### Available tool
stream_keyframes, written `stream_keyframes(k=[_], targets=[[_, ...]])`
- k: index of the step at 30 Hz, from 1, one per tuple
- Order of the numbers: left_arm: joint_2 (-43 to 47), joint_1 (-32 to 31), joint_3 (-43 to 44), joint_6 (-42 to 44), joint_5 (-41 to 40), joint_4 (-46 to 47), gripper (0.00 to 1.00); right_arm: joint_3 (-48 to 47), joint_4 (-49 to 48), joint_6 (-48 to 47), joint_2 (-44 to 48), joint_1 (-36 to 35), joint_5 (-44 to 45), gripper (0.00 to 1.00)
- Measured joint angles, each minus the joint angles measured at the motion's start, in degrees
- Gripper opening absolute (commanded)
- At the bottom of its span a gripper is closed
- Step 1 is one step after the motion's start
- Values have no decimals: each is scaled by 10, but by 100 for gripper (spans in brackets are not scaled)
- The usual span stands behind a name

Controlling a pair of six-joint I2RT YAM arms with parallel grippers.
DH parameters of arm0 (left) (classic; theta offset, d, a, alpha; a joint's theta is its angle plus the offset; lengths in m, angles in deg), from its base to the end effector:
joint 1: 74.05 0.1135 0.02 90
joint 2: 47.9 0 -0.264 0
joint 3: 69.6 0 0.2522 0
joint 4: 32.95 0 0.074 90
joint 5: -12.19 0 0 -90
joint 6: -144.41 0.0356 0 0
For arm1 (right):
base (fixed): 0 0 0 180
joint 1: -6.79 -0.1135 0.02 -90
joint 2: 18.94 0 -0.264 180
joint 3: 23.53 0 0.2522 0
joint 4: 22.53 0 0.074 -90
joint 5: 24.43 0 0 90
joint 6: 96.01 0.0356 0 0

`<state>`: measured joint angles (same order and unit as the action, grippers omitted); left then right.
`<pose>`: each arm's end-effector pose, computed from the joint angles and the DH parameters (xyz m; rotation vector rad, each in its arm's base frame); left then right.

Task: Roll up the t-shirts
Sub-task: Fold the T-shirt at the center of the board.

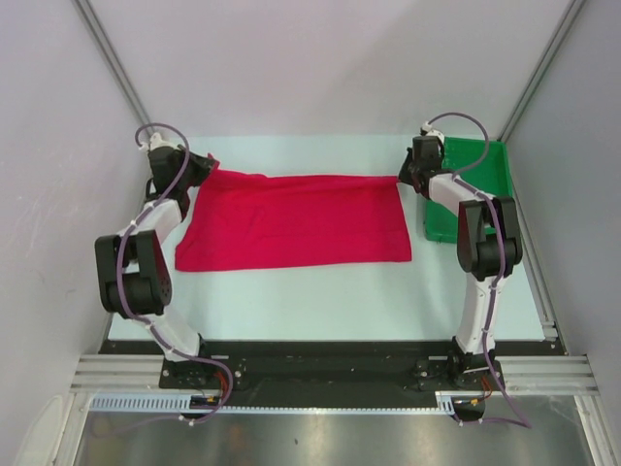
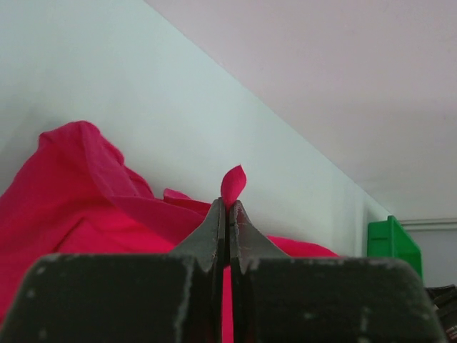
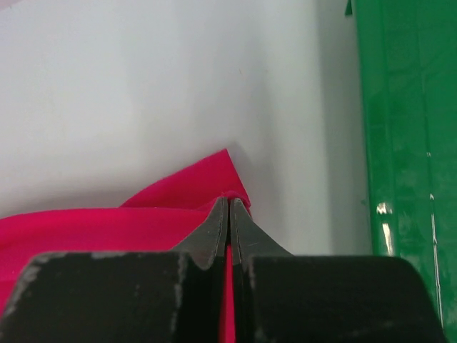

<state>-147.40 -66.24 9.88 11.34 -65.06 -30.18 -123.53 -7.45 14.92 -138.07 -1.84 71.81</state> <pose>0.4017 0.0472 0.2553 -0.6773 1.7890 -0.6283 0.4724 0.0678 0.2000 0.2945 2.1492 0.1785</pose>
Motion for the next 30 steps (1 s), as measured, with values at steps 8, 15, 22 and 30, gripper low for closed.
stream_keyframes(k=[8,15,22,30], targets=[[111,7,-75,0,-54,-54,0,45,19,14,29,-9,10,0],[162,13,-121,1,-83,-95,0,68,31,20,49,-19,15,13],[168,14,-160,-1,-80,-110,0,81,45,41,53,-19,2,50],[168,14,-180,-11,-78,-116,0,84,80,61,54,-16,-2,51]])
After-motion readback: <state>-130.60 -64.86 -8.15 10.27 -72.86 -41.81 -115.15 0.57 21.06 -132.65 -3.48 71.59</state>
